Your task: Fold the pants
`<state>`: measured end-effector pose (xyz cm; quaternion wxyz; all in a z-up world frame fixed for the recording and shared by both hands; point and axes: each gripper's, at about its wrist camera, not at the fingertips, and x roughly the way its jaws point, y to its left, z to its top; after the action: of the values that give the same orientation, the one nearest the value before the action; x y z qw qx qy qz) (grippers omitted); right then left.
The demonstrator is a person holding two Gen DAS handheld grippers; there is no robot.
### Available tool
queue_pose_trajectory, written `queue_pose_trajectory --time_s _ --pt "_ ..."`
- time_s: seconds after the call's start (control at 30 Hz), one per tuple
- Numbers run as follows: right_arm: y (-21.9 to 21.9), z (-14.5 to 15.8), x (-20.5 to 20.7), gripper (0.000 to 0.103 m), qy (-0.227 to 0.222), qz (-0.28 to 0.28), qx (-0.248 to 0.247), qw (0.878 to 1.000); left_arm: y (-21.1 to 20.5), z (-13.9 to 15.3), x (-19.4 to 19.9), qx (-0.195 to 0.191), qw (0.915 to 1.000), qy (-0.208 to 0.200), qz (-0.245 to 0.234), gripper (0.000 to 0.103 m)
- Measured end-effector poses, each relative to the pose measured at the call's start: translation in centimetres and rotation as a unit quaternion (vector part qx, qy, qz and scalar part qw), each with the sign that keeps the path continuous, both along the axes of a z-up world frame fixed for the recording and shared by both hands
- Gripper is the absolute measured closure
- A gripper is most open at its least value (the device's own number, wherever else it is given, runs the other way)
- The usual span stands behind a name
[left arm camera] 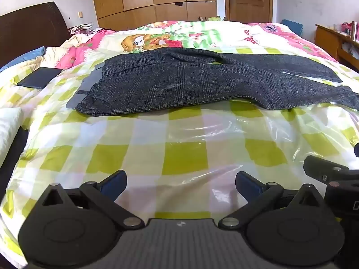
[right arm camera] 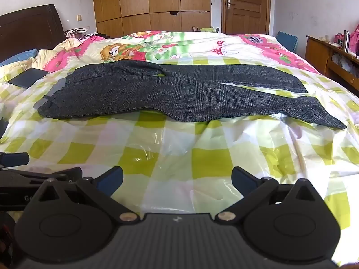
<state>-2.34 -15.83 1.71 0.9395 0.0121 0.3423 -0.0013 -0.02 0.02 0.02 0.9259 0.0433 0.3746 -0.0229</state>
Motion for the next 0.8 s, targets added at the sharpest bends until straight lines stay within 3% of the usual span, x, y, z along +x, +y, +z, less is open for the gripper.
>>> queue_pose_trajectory --time_s 0.37,0.8 --pt "0.02 -0.41 0.34 0.001 0.006 -0.004 -0.001 1.000 -0.45 -0.06 0.03 0.009 1.0000 0.002 -0.001 0.000" --pt "0.22 -0.51 0.44 0.001 0.016 -0.006 -0.013 1.000 0.34 -0.23 -0.21 -0.009 0.9999 0.008 -0.001 0.000"
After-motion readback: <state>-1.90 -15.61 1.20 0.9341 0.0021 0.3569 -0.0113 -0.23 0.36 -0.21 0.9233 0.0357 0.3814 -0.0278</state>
